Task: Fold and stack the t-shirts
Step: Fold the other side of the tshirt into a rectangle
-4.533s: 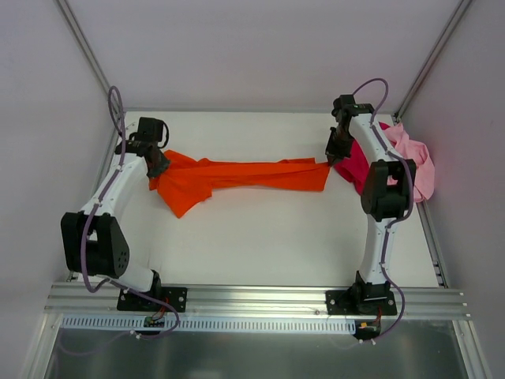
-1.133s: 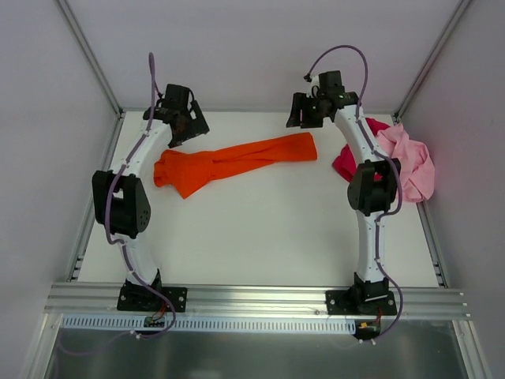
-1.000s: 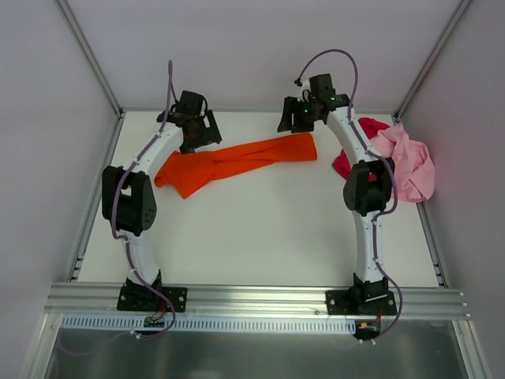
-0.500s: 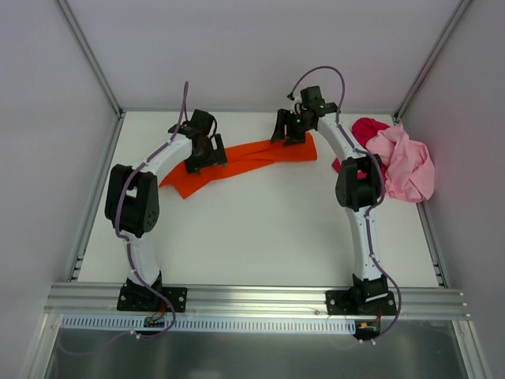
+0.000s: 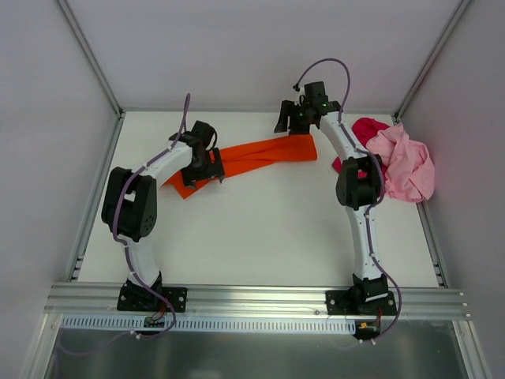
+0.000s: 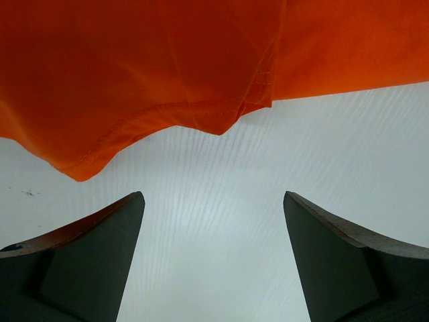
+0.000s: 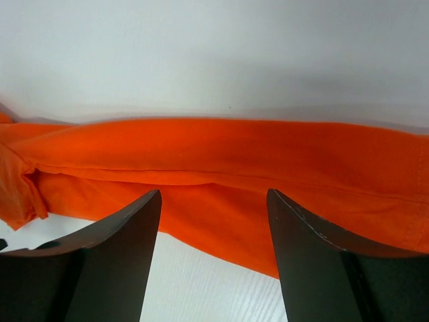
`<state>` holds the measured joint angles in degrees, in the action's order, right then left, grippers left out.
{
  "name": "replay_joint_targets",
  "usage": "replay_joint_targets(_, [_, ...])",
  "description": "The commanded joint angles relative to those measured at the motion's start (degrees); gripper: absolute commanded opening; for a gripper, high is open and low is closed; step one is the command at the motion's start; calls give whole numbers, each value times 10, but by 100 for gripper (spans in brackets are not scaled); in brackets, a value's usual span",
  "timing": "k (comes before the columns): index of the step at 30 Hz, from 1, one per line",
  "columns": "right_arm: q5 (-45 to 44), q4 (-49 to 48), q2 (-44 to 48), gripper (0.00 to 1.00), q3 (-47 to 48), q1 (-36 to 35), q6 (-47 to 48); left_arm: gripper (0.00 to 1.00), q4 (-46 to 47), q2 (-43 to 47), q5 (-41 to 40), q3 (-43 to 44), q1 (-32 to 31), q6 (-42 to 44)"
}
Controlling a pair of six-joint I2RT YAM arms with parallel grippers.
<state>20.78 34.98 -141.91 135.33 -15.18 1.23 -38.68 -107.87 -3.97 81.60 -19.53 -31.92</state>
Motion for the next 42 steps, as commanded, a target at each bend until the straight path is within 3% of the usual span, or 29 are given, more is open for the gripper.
replay_joint_targets(1, [-19, 3, -20, 69, 21, 11, -11, 86, -37, 21, -23, 4, -3, -18])
replay_joint_targets(12, [60, 22, -34, 68, -14, 28, -37, 87, -86, 4, -38, 9, -2, -33])
replay_joint_targets(16, [70, 49, 7, 68, -54, 27, -25, 87, -108, -10, -48, 30, 5, -40])
replay_joint_targets(23, [17, 151, 94, 68, -107, 21, 55, 87, -120, -28, -39, 38, 49, -51])
replay_joint_targets(30, [-10, 202, 181, 66, -197, 4, 42, 86, -124, -53, -25, 74, 84, -43])
replay_joint_targets(36, [-44, 111, 254, 68, -338, -51, 76, 85, -120, -65, -8, 94, 86, -39])
replay_joint_targets(40, [-43, 98, 187, 69, -233, -50, 55, 85, -109, -42, -3, 77, 86, -36])
replay_joint_targets(42, [-49, 134, 105, 70, -90, -50, 56, 85, -109, -30, -6, 66, 86, -35])
